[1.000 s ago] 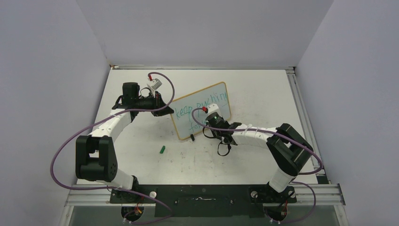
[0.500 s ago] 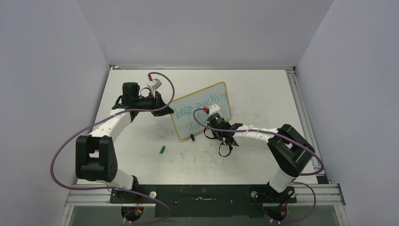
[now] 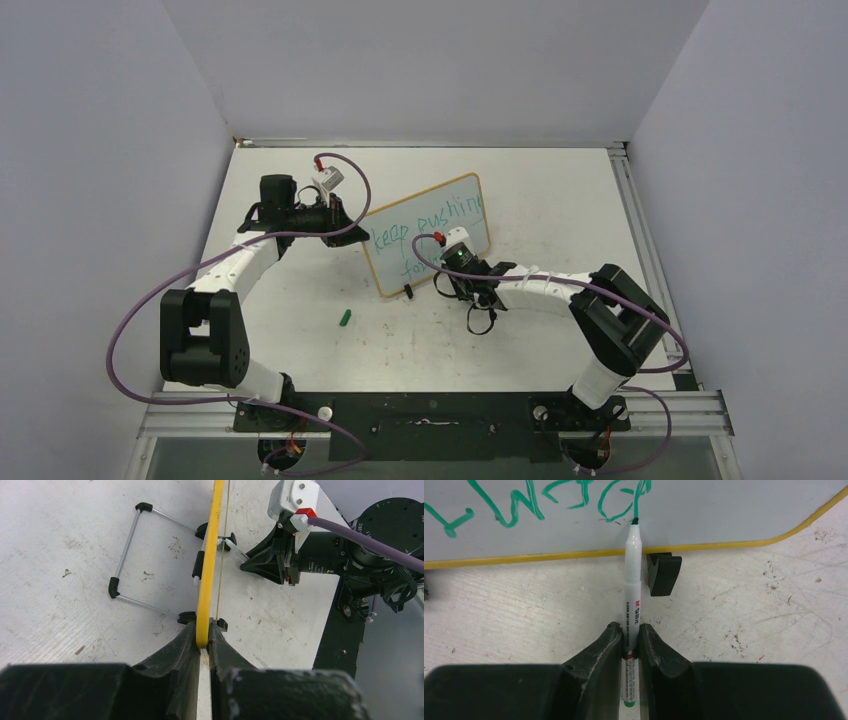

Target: Write a sentence on the whiteboard

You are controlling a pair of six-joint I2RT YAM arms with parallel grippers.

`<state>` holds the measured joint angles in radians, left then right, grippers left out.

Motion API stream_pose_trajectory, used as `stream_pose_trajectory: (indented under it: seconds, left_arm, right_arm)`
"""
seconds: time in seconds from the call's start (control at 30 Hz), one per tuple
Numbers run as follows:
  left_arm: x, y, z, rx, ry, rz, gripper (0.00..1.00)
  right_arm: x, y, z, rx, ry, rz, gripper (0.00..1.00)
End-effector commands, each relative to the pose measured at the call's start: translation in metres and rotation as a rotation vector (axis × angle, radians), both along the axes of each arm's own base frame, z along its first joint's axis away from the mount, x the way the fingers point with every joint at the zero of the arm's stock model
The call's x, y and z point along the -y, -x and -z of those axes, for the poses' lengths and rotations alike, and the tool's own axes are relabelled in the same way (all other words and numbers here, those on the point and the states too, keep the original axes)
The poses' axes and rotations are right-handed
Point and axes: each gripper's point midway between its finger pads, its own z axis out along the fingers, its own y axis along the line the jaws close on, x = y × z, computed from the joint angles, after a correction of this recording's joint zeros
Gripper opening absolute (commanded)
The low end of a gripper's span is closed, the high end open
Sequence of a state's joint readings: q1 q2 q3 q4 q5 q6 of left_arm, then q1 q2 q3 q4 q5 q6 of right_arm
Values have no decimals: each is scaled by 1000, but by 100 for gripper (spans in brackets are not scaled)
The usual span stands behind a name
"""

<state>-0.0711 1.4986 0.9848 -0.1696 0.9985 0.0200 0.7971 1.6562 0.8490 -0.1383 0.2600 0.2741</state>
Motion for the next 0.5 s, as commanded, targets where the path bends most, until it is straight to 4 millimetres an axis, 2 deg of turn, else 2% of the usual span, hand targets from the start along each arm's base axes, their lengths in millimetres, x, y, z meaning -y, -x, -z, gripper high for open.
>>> stream_pose_trajectory:
  seconds: [0.0,0.17,0.47]
  left_arm:
    - [1,-7,-33,121,4,6,0]
    - [1,-7,-34,125,7,8,0]
    - [1,-7,-34,125,8,8,0]
  right_arm:
    - [13,16,9,-71,24,20,5]
    - [16,15,3,-54,20,29,5]
    - [12,6,-37,29,-43,21,5]
